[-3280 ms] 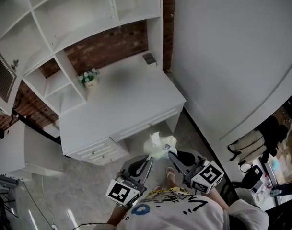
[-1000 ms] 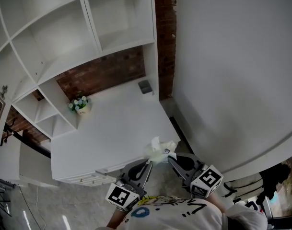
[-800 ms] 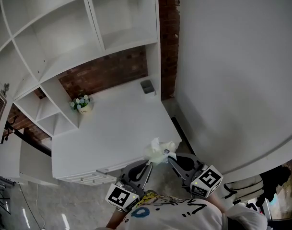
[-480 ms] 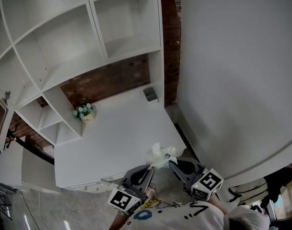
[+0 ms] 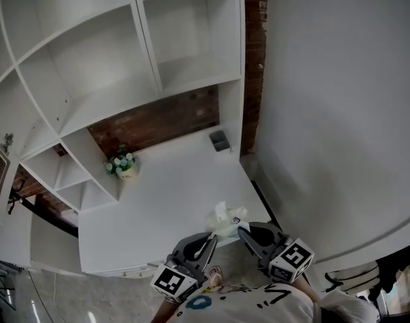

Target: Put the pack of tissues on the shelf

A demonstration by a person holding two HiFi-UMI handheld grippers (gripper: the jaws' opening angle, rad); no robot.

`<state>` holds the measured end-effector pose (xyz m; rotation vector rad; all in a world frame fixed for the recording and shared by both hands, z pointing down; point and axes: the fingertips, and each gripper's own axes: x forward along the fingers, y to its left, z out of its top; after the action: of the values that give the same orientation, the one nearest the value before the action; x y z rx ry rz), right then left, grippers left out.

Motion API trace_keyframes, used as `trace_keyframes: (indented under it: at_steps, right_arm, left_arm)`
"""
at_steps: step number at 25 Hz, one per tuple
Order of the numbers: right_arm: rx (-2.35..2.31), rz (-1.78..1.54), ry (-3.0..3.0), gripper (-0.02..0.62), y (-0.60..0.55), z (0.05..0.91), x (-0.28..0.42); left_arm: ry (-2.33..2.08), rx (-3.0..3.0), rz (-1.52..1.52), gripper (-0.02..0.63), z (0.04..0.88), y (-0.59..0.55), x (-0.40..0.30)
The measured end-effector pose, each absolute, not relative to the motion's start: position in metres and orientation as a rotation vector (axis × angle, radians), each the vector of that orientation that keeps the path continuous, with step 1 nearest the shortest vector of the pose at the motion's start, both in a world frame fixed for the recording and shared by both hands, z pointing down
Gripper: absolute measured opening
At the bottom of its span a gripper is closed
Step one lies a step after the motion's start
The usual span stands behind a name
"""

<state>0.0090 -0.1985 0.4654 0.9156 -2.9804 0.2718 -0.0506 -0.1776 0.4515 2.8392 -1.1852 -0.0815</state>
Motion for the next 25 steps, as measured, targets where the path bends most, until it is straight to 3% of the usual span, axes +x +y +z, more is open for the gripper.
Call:
trace_keyframes:
  at_steps: [14, 25]
  right_arm:
    - [0.967, 0.015, -2.969, 0.037, -0.27, 0.433, -0.027]
    - [0.996, 0.063, -3.072, 0.037, -0.298, 0.41, -0.028]
  left_arm:
    - [-1.096, 2.967, -0.052, 0.017, 0.426, -0.253, -0.083]
    - [-1.034, 3.072, -0.106, 0.017, 0.404, -0.283, -0.087]
